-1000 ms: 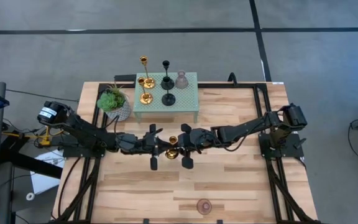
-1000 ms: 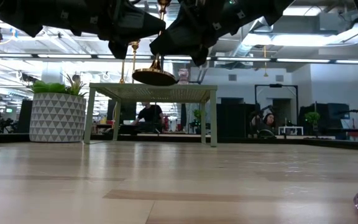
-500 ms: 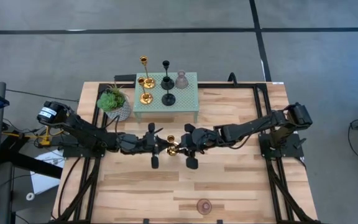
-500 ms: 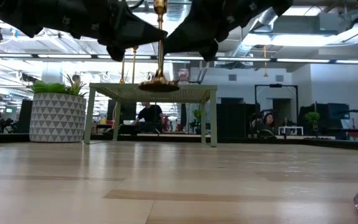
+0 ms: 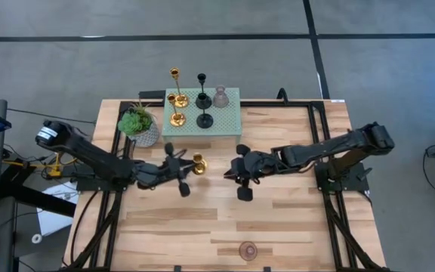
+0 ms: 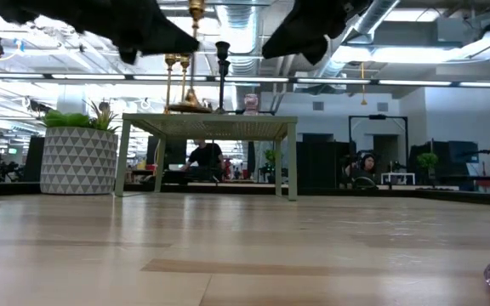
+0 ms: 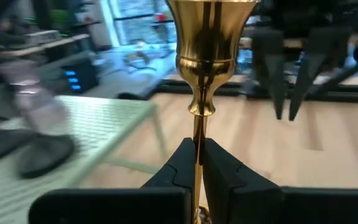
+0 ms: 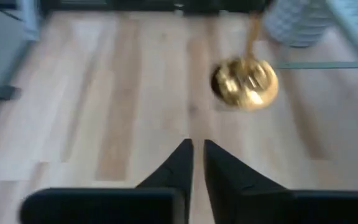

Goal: Pick & Place candle stick holders
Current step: Put the golden candle holder on the shelf

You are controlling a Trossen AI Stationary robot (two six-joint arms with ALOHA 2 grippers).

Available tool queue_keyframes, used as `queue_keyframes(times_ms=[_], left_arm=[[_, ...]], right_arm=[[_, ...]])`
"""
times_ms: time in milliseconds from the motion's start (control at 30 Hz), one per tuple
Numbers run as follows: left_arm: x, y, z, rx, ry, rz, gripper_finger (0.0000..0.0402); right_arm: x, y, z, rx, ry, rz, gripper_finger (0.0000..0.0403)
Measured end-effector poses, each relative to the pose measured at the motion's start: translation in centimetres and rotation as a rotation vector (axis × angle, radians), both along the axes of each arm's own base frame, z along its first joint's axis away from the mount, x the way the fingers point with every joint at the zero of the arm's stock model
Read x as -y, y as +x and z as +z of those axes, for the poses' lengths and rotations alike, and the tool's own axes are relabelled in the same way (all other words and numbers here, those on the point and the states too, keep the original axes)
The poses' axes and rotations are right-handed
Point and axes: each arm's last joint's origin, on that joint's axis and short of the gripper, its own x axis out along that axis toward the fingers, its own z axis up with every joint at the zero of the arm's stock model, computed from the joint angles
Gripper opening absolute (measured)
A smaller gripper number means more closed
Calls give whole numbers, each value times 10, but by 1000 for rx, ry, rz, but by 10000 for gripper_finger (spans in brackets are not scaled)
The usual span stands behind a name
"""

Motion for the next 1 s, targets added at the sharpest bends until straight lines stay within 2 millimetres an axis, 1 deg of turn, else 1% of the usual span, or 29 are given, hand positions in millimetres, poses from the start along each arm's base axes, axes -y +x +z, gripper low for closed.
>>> queue_keyframes(times_ms=[67, 200, 333, 467, 633, 767, 900, 1000], left_arm=[[-1, -10, 7, 9, -5, 44, 10], [-3, -27, 21, 32, 17, 84, 10], [-7, -39, 31, 42, 58, 147, 10], [-11, -46, 37, 46, 87, 168, 10], [-20, -50, 41, 59, 77, 249, 10], [-30, -49, 41, 59, 76, 308, 10], [-39, -47, 41, 58, 73, 364, 11], [-45, -46, 41, 68, 60, 400, 10]], right_arm=[[-2, -3, -1, -14, -71, -34, 9], [-8, -6, -4, -23, -161, -76, 3], [-9, -12, -19, -64, -169, -97, 1], [-5, -16, -34, -74, -160, -118, 0], [-1, -18, -48, -25, -158, -149, 0], [1, -24, -60, 30, -183, -242, 0], [-1, -37, -80, 39, -181, -320, 0], [-4, -50, -87, 62, -162, -371, 0]])
